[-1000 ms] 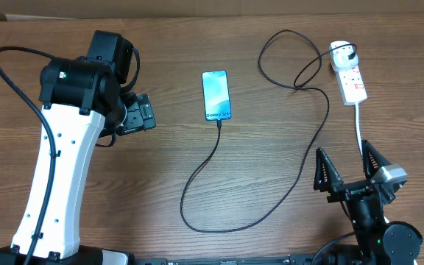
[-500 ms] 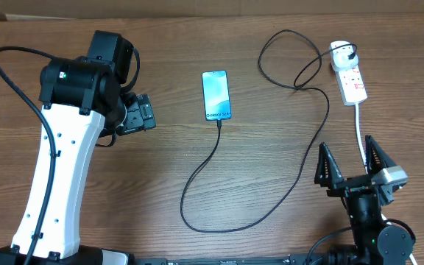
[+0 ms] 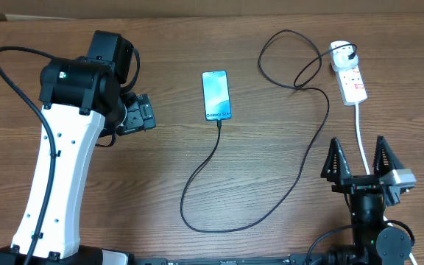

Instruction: Plug charger to phone and switch on socket

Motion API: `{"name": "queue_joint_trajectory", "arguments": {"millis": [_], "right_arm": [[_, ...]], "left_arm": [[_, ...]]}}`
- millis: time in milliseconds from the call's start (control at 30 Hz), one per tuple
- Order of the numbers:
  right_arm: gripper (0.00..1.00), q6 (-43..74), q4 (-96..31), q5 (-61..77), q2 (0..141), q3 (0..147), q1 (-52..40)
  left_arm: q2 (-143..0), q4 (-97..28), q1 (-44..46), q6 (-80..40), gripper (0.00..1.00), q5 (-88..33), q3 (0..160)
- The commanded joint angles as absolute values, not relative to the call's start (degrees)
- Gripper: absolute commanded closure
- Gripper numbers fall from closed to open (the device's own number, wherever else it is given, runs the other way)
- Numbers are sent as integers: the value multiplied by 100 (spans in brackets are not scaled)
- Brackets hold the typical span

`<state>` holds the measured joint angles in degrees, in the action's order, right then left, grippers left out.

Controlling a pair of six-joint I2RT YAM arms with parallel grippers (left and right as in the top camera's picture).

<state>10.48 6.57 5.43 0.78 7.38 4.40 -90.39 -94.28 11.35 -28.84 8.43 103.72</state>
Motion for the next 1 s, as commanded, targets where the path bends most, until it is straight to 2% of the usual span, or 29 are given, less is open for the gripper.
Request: {"name": "queue_joint_trajectory", "arguments": {"millis": [0,233,500,967], "right_arm": [[0,1085,906,386,16,513,414],[0,1092,1505,386,16,60,412],[0,1219,1466,86,16,43,412],[0,1219,580,-220,16,43,458]], "left_arm": [[-9074,-9421,1127,-3006,0,897,10353],[-9074,-9421,1127,-3004,0,897,10355],[-9074,-9421,1127,-3006,0,897,10355],[-9074,-9421,1127,-3004,0,899,10355]]}}
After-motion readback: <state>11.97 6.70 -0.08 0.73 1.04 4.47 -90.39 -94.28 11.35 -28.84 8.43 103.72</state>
